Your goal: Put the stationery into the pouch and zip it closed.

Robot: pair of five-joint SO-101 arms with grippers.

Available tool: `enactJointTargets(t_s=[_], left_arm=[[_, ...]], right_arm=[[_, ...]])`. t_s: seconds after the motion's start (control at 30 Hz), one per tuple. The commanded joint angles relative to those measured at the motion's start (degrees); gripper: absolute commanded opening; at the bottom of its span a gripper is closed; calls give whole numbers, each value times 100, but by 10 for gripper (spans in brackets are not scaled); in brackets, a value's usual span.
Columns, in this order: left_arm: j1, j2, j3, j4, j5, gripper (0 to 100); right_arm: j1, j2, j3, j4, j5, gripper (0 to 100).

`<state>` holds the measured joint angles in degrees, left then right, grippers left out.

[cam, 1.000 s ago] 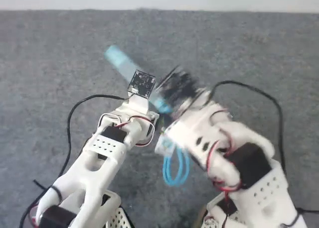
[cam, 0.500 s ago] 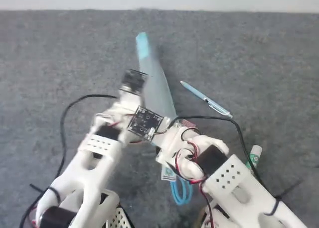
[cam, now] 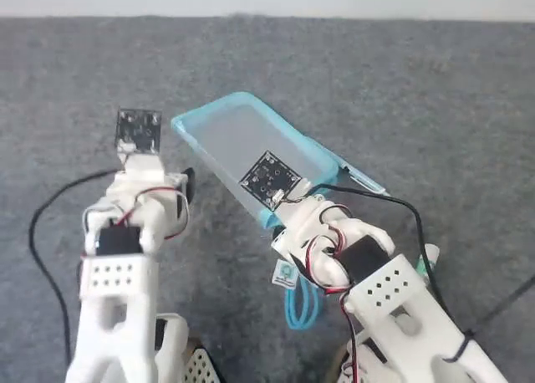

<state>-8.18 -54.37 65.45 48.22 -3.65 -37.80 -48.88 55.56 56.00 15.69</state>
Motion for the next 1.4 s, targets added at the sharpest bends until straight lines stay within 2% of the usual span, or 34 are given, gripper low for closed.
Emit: enactJointTargets(t_s=[0.0,0.13,0.3,0.57,0.83,0.97,1.13,1.37], left_arm=[[642,-967,101,431,-352,193],[1424,-1556,382,765,-686,227],[2031,-1952,488,1187,-747,286],[2119,-2013,1051,422,-747,286],[2145,-2057,1077,387,-800,288],[2523,-2057,1103,475,-835,289],[2488,-2057,1103,475,-826,288],[2374,-2057,1200,158,-624,288]], right_arm=[[110,-31,-97,-145,-79,6],[435,-75,-308,22,-62,6],[646,-75,-448,110,-62,6],[611,-84,-448,110,-114,6],[295,-75,-440,92,-114,6],[312,-75,-404,48,-141,6],[277,-330,97,-567,-431,6],[268,-954,123,-154,-422,6]])
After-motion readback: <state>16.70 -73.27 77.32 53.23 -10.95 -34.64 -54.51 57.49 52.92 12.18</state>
